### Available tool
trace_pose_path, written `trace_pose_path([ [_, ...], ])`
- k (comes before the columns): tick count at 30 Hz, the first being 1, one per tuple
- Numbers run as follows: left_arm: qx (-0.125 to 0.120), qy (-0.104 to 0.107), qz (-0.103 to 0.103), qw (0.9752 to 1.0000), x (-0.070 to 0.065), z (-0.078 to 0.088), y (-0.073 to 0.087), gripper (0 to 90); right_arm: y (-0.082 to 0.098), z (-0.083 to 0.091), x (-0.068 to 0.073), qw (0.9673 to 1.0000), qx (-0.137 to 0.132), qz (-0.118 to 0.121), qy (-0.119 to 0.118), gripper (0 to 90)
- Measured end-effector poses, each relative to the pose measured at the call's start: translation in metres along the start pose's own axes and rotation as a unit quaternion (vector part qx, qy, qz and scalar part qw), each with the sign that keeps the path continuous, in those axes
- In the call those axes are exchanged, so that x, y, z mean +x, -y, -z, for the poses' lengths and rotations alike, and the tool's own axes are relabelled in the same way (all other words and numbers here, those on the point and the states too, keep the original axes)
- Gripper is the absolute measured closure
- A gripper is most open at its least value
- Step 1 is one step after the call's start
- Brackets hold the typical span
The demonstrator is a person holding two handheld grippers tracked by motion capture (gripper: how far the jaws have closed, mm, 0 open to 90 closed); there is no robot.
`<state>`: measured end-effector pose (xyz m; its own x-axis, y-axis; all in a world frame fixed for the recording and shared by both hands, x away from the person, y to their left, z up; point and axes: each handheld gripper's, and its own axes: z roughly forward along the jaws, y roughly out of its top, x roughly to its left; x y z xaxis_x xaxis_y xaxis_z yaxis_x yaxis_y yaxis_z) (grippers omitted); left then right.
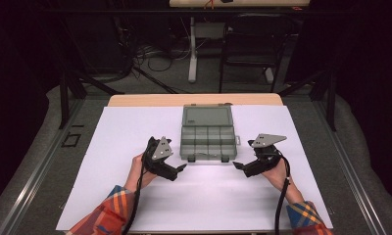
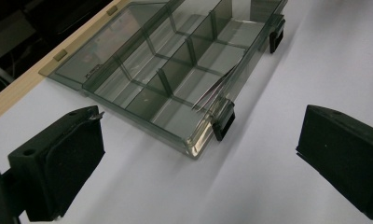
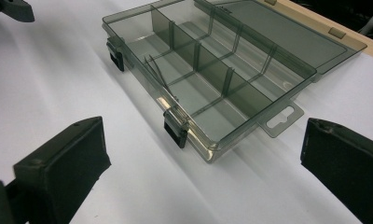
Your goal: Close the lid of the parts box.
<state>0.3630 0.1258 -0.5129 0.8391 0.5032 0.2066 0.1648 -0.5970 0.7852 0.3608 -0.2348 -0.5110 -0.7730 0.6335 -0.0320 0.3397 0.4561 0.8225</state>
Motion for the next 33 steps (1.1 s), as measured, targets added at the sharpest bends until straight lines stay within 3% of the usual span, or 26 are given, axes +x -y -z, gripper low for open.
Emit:
trace_pose_path([
  [17,0.016,0.056,-0.031,0.9978,0.014,-0.025,-0.031,0.0,0.001,-0.003,-0.002,1.0000,0.006,-0.001,-0.005,0.0],
  [26,0.044,0.098,-0.052,0.9929,0.017,-0.044,-0.045,0.0,0.002,-0.003,-0.003,1.0000,0.007,-0.005,-0.006,0.0],
  [31,0.048,0.126,-0.046,0.9898,0.018,-0.053,-0.047,0.0,0.001,-0.003,-0.003,0.9999,0.008,-0.003,-0.007,0.0],
  [33,0.053,0.125,-0.046,0.9897,0.018,-0.057,-0.048,0.0,0.002,-0.003,-0.003,0.9999,0.008,-0.003,-0.008,0.0],
])
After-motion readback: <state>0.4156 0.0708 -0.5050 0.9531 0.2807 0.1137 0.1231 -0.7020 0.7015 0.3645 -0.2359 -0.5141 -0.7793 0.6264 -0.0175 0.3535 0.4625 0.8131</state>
